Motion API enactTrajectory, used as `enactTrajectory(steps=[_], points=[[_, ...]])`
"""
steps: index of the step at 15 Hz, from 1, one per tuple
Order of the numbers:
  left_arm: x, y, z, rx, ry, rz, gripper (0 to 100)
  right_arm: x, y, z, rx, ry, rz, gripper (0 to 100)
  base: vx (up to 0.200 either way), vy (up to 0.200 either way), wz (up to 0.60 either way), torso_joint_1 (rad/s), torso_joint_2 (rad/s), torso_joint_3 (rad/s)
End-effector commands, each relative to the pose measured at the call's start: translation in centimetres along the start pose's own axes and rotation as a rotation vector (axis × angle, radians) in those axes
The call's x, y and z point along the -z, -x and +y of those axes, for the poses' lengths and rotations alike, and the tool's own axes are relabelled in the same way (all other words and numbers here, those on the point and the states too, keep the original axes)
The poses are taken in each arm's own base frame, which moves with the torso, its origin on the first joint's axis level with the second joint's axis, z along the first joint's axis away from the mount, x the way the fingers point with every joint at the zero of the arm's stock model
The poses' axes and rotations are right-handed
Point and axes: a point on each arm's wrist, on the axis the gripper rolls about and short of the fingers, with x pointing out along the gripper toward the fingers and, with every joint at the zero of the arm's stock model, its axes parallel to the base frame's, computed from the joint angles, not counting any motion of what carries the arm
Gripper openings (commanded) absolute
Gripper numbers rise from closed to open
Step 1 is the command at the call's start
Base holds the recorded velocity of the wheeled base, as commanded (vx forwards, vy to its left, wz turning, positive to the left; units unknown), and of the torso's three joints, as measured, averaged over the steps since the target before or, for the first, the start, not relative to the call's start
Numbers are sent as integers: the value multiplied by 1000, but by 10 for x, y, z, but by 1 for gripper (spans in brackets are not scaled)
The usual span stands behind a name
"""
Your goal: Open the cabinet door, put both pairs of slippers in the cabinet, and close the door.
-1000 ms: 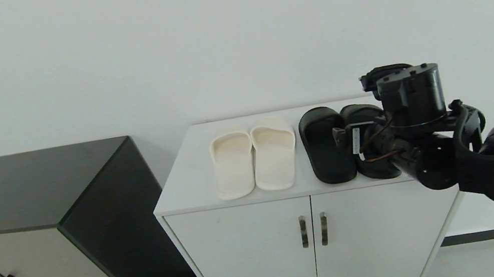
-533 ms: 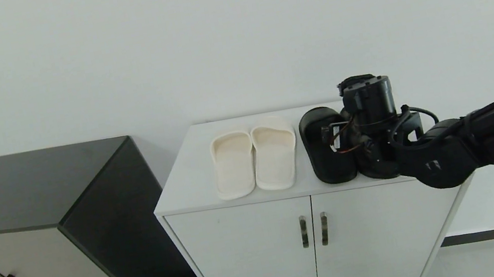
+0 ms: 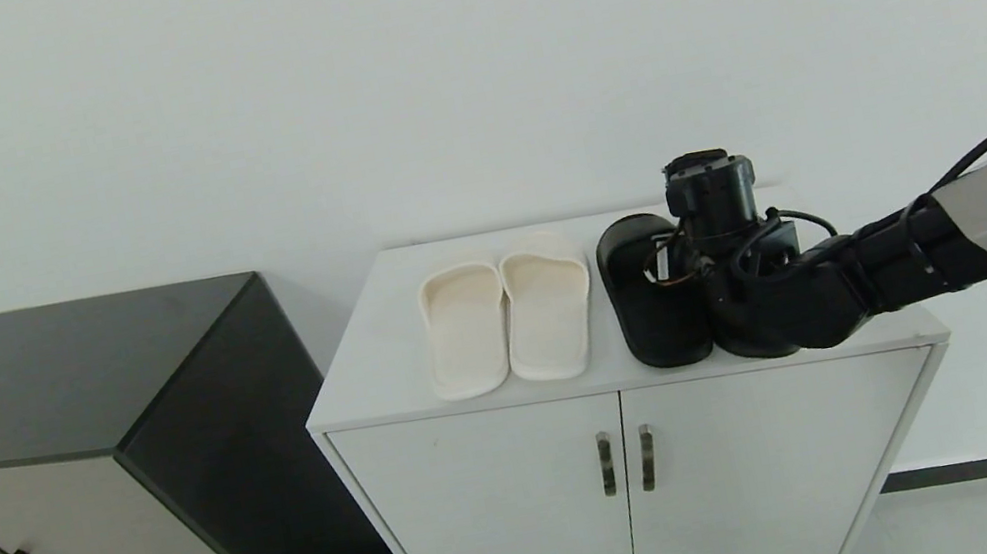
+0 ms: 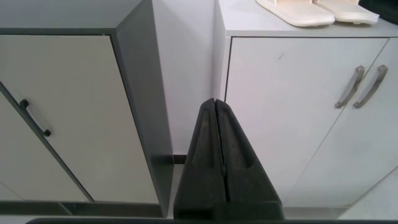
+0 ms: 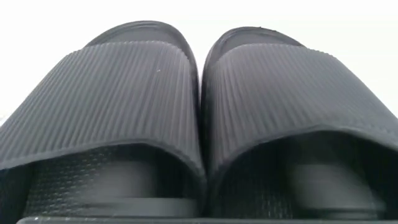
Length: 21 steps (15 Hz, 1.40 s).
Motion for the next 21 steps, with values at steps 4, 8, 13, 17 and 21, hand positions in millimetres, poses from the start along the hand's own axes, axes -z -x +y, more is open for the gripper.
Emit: enactTrajectory(steps=[4,8,13,17,21], points=[[0,0,0,-2,4,-1,0,-1,-1,-2,8,-1,-3,0,0,0,0,0,0,0],[0,0,0,-2,4,-1,0,-21,21,-9,-7,-19,-28,0,0,0,0,0,0,0],[0,0,0,1,-3,-1,0,-47,116,-27,-285,-20,-21,0,0,0,0,0,0,0],[0,0,0,1,-3,1,0,-32,205,-58,-671,37,71,0,0,0,0,0,0,0],[0,0,0,1,-1,-1,0,-26,227,-73,-827,60,128,0,0,0,0,0,0,0]])
